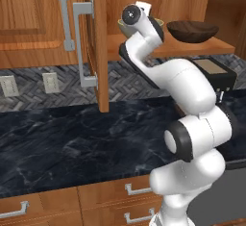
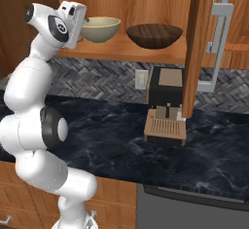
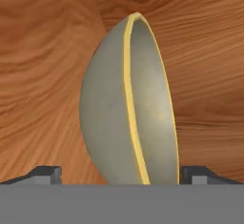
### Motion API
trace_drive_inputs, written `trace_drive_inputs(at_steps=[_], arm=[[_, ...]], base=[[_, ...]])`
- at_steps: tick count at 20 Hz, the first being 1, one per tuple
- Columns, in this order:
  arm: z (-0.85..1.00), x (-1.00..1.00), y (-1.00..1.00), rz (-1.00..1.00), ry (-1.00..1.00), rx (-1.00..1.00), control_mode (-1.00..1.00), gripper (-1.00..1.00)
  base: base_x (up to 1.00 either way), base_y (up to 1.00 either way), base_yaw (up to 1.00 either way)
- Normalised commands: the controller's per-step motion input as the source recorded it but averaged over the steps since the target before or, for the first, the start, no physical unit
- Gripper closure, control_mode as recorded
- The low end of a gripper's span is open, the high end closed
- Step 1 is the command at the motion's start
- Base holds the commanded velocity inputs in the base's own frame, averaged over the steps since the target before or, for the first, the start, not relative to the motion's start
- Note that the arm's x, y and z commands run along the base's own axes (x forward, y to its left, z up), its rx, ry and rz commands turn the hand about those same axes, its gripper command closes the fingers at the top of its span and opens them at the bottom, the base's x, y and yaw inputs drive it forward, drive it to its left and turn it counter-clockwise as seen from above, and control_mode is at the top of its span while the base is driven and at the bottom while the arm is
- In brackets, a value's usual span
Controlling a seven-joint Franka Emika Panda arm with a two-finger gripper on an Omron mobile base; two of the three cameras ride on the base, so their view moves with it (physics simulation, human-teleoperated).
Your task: Pick up the bowls from the cabinet and place each bowl in front of a stool on the dining counter.
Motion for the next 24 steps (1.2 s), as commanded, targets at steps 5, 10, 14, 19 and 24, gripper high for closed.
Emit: trace_drive_inputs(at_steps=[5, 10, 14, 19, 24], arm=[[0.03, 0.36, 0.00, 0.00, 0.09, 0.00, -1.00, -1.00], [0.00, 0.27, -0.08, 0.00, 0.07, 0.00, -1.00, -1.00], [0.00, 0.14, -0.05, 0.00, 0.10, 0.00, -1.00, -1.00], [-0.04, 0.00, -0.01, 0.00, 0.00, 0.00, -1.00, -1.00], [-0.10, 0.00, -0.02, 0.00, 0.00, 0.00, -1.00, 1.00]], base=[[0.00, 0.00, 0.00], [0.00, 0.00, 0.00], [0.00, 0.00, 0.00], [0.00, 0.00, 0.00], [0.00, 0.00, 0.00]])
